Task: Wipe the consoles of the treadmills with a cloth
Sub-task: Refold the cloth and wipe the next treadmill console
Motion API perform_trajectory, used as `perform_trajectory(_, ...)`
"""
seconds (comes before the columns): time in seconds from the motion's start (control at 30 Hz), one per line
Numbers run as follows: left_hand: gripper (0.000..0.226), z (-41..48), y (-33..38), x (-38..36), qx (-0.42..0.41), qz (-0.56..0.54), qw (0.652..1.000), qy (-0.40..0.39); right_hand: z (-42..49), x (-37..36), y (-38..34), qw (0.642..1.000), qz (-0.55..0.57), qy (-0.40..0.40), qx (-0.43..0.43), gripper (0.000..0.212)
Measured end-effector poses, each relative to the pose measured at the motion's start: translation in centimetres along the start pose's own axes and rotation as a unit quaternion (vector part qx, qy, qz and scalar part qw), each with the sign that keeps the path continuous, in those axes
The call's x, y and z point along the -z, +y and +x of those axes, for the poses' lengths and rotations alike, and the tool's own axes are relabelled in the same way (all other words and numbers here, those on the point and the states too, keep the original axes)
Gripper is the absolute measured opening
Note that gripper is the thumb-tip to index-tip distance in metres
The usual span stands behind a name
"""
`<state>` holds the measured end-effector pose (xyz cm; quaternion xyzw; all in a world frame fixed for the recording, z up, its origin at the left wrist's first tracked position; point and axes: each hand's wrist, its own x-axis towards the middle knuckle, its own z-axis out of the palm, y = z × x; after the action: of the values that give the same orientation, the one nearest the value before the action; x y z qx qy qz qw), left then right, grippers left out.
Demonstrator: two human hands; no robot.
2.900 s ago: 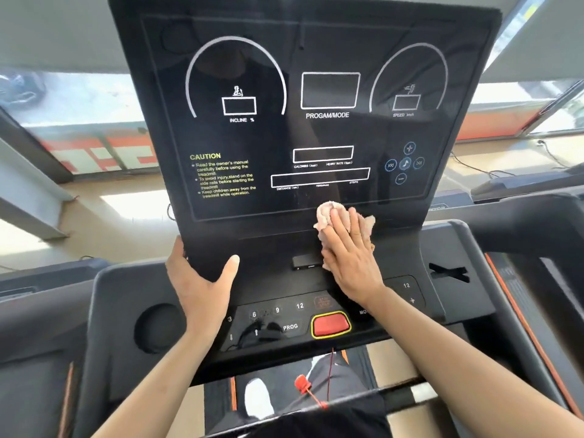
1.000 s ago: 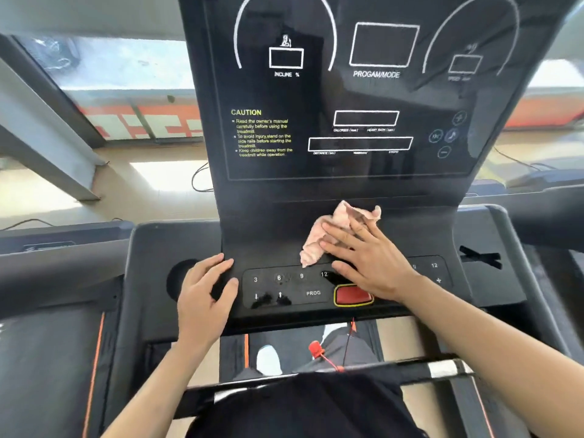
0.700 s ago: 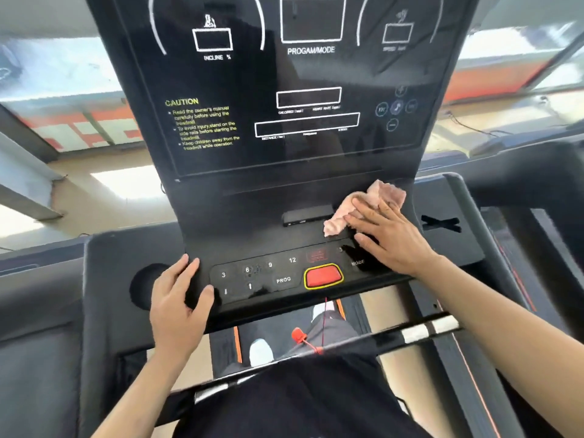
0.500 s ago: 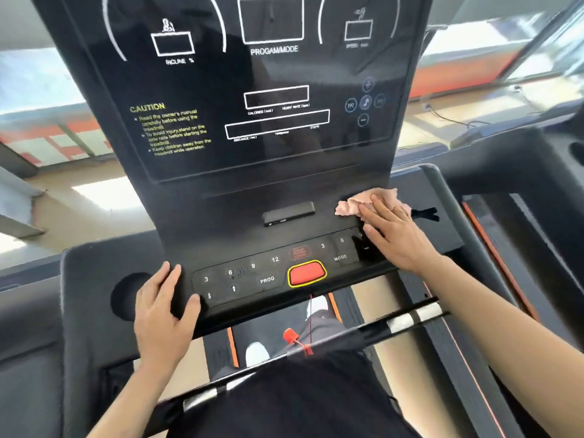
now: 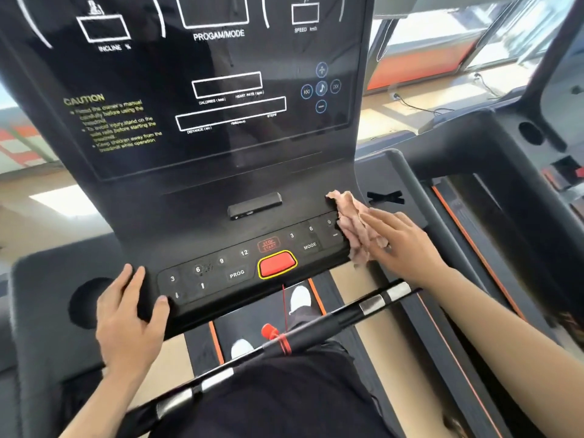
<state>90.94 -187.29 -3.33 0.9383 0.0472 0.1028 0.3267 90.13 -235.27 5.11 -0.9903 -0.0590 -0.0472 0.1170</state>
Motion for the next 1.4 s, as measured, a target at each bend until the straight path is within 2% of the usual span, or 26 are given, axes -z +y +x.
perform_trajectory(0.07, 0.066, 0.0, 0.0, -0.1, 0.000, 0.000, 1.000, 0.001, 0.0, -1.1, 1.7, 0.994, -0.056, -0.068, 0.057, 0.064)
perform_trajectory(0.17, 0.065, 0.0, -0.1, -0.1, -0.005, 0.002, 1.000, 0.005, 0.6, -3.5, 2.4, 0.981, -0.124, -0.137, 0.055, 0.072)
perform_trajectory(0.33, 0.066, 0.0, 0.2, 0.1, -0.004, 0.007, 1.000, 0.003, 2.3, -6.2, 0.5, 0.984, -0.112, -0.116, -0.074, 0.071)
perform_trajectory(0.47, 0.066, -0.1, 0.2, 0.1, -0.013, 0.017, 1.000, 0.003, 2.8, -7.7, -2.7, 0.986, -0.099, -0.083, -0.100, 0.071)
perform_trajectory(0.7, 0.067, -0.1, 0.4, 0.4, -0.012, 0.009, 1.000, 0.000, 3.2, -9.3, -8.1, 0.992, -0.091, -0.070, -0.049, 0.068)
perform_trajectory(1.07, 0.071, -0.2, 0.0, 1.0, -0.012, -0.006, 1.000, -0.026, 3.9, -10.8, -16.3, 0.992, -0.074, -0.092, 0.050, 0.072)
perform_trajectory(1.4, 0.067, 0.1, -0.4, 2.3, 0.009, -0.075, 0.995, -0.068, 4.9, -13.0, -24.9, 0.983, -0.060, -0.101, 0.143, 0.076)
